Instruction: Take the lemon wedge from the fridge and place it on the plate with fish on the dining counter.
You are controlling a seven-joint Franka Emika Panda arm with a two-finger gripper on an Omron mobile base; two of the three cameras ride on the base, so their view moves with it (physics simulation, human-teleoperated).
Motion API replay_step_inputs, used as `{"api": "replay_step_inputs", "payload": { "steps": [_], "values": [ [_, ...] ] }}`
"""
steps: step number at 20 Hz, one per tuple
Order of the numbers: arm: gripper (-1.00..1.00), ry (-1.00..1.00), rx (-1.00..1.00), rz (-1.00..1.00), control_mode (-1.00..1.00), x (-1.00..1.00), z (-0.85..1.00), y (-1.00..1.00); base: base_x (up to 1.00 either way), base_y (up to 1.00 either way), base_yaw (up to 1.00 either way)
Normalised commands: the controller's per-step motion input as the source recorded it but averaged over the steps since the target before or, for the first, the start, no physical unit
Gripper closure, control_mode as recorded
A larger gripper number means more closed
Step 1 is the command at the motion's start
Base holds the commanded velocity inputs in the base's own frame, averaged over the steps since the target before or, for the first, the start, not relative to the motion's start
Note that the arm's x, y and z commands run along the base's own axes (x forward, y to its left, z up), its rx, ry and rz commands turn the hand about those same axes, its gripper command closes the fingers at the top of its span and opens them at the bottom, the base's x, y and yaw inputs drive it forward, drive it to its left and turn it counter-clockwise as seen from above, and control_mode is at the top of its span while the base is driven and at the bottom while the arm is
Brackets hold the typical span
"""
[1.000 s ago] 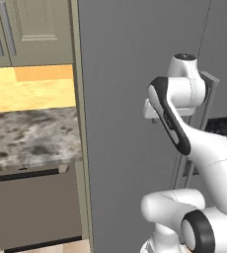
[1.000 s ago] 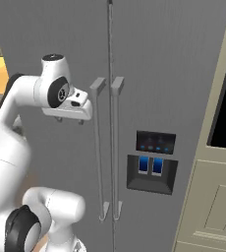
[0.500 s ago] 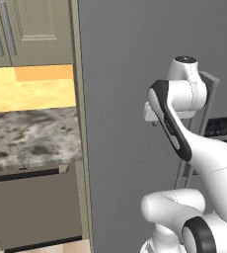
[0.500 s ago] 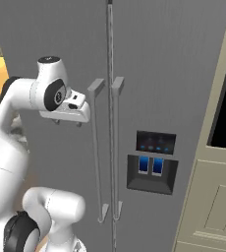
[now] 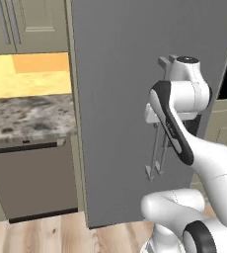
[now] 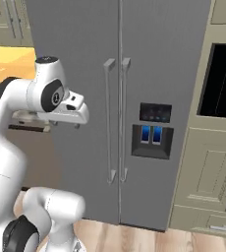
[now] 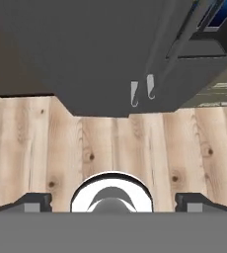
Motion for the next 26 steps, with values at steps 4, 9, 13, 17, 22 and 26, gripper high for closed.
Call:
{"api": "replay_step_inputs", "payload": {
  "steps": [4,9,13,17,22,26],
  "values": [
    [-1.0,0.0,0.0,0.0,1.0,0.0,0.0,0.0,-0.73,-0.5,-0.09],
    [-1.0,0.0,0.0,0.0,1.0,0.0,0.0,0.0,-0.16,-0.73,-0.03],
    [-1.0,0.0,0.0,0.0,1.0,0.0,0.0,0.0,0.09,-0.31,0.0],
    [-1.0,0.0,0.0,0.0,1.0,0.0,0.0,0.0,0.71,0.0,-0.07],
    [-1.0,0.0,0.0,0.0,1.0,0.0,0.0,0.0,0.75,0.17,-0.04],
    [-1.0,0.0,0.0,0.0,1.0,0.0,0.0,0.0,-0.21,0.44,0.02]
  ]
}}
